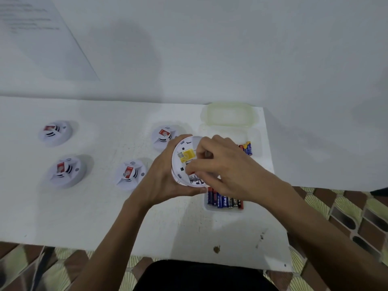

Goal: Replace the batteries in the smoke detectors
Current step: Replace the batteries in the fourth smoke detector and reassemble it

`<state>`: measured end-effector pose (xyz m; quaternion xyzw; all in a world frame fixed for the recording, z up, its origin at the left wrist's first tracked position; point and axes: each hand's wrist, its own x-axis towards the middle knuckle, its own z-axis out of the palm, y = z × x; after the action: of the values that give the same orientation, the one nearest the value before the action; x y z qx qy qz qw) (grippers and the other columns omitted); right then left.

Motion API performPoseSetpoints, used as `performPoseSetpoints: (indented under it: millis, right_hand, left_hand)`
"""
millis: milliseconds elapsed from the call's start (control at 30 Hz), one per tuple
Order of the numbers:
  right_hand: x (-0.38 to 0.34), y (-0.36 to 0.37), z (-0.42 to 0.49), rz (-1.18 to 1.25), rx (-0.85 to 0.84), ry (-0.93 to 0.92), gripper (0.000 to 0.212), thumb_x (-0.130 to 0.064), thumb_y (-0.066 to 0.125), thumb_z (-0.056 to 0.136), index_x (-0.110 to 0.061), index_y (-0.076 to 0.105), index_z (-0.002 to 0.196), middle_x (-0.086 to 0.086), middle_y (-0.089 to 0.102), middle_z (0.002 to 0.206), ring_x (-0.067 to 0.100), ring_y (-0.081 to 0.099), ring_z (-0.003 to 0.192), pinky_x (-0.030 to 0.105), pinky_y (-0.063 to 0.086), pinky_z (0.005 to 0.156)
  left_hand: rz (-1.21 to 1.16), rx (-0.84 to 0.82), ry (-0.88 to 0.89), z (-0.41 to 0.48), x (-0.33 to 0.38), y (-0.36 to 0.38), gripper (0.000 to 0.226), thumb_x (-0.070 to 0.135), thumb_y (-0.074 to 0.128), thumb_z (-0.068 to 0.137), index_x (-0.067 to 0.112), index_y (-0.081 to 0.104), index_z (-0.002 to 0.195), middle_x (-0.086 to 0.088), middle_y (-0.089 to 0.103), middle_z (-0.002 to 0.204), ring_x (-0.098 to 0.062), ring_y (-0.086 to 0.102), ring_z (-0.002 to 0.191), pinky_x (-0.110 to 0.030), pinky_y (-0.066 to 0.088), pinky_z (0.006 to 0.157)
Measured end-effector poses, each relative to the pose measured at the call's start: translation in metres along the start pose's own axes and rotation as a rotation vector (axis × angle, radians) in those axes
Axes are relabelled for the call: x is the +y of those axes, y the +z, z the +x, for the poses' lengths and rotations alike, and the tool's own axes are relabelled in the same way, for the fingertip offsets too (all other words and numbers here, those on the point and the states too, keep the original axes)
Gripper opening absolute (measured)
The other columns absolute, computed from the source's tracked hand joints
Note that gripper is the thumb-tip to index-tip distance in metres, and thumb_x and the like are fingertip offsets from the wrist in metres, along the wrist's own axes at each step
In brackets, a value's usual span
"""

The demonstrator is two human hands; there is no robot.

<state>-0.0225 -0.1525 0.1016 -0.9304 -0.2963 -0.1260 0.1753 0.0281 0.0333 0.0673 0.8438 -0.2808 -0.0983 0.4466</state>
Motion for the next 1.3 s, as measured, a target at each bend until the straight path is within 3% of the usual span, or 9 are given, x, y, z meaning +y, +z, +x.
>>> performPoseSetpoints:
  millis: [133,200,300,533,667,800,1000,1167,1300]
  right_hand:
    - [-0.001,-0.003,0.004,-0.090,-0.097,-0.067,0.020,-0.016,0.055,0.086,-0.027,0.066,0.098,0.006,0.050,0.092,0.020,0.045,0.073,0.034,0.037,0.062]
    - [-0.002,-0.003,0.005,-0.116,-0.150,-0.081,0.022,-0.020,0.048,0.086,-0.028,0.063,0.099,0.006,0.049,0.091,0.020,0.045,0.072,0.033,0.037,0.060]
    - [-0.003,-0.003,0.007,-0.108,-0.216,-0.091,0.025,-0.026,0.039,0.086,-0.030,0.060,0.100,0.005,0.047,0.091,0.018,0.044,0.072,0.032,0.038,0.058]
    - [0.002,0.001,0.008,-0.033,-0.178,-0.134,0.015,-0.022,0.044,0.088,-0.028,0.045,0.101,0.006,0.046,0.093,0.015,0.036,0.073,0.038,0.047,0.058]
    - [0.004,0.001,0.003,0.050,-0.067,-0.118,0.014,-0.011,0.056,0.089,-0.017,0.059,0.101,0.005,0.053,0.094,0.019,0.046,0.075,0.036,0.047,0.065]
    - [0.003,-0.005,-0.008,0.347,0.082,0.091,0.008,-0.008,0.064,0.090,-0.011,0.062,0.098,-0.004,0.059,0.092,0.016,0.056,0.083,0.035,0.049,0.072]
    - [0.013,-0.014,-0.039,0.662,0.260,0.539,0.017,-0.004,0.069,0.088,-0.013,0.061,0.099,-0.008,0.066,0.084,0.013,0.068,0.081,0.022,0.056,0.074]
    - [0.028,0.006,-0.073,0.518,0.041,0.875,0.016,-0.016,0.071,0.087,-0.025,0.060,0.093,-0.010,0.065,0.082,0.004,0.066,0.077,0.012,0.051,0.066]
    - [0.034,0.034,-0.090,0.367,-0.125,0.970,0.012,-0.019,0.068,0.091,-0.019,0.058,0.097,-0.003,0.068,0.087,0.003,0.063,0.072,0.010,0.045,0.060]
  left_hand:
    - [-0.004,-0.001,0.052,-0.002,-0.001,0.000,0.094,0.047,0.084,0.054,0.062,0.021,0.123,0.017,0.053,0.116,0.007,0.051,0.106,-0.009,0.043,0.087]
    - [-0.045,-0.040,0.084,-0.004,-0.002,0.002,0.079,0.071,0.067,0.063,0.071,0.018,0.125,0.039,0.041,0.128,0.018,0.038,0.118,-0.008,0.032,0.102]
    - [-0.104,-0.091,0.048,-0.008,-0.002,0.002,0.070,0.090,0.054,0.051,0.084,0.018,0.110,0.061,0.030,0.116,0.030,0.032,0.112,0.000,0.027,0.098]
    - [-0.177,-0.096,0.010,-0.005,-0.015,0.007,0.089,0.097,0.055,0.022,0.070,0.041,0.105,0.057,0.046,0.095,0.029,0.045,0.096,-0.012,0.032,0.104]
    - [-0.089,-0.074,0.022,-0.007,-0.007,0.006,0.075,0.083,0.057,0.060,0.072,0.020,0.125,0.052,0.032,0.126,0.021,0.034,0.120,-0.013,0.029,0.107]
    - [-0.064,-0.022,0.073,-0.001,-0.007,0.006,0.067,0.084,0.054,0.063,0.077,0.020,0.121,0.055,0.028,0.125,0.024,0.032,0.119,-0.017,0.022,0.106]
    - [-0.083,0.042,0.149,-0.002,-0.032,0.007,0.095,0.062,0.074,0.063,0.036,0.026,0.141,0.010,0.040,0.143,-0.015,0.039,0.133,-0.035,0.032,0.110]
    - [-0.069,0.060,0.176,0.000,-0.033,0.007,0.092,0.066,0.071,0.063,0.045,0.024,0.139,0.025,0.037,0.140,-0.010,0.039,0.132,-0.029,0.032,0.110]
    - [-0.056,0.065,0.173,0.000,-0.037,0.010,0.092,0.072,0.068,0.063,0.050,0.020,0.139,0.032,0.032,0.141,-0.009,0.037,0.133,-0.031,0.030,0.111]
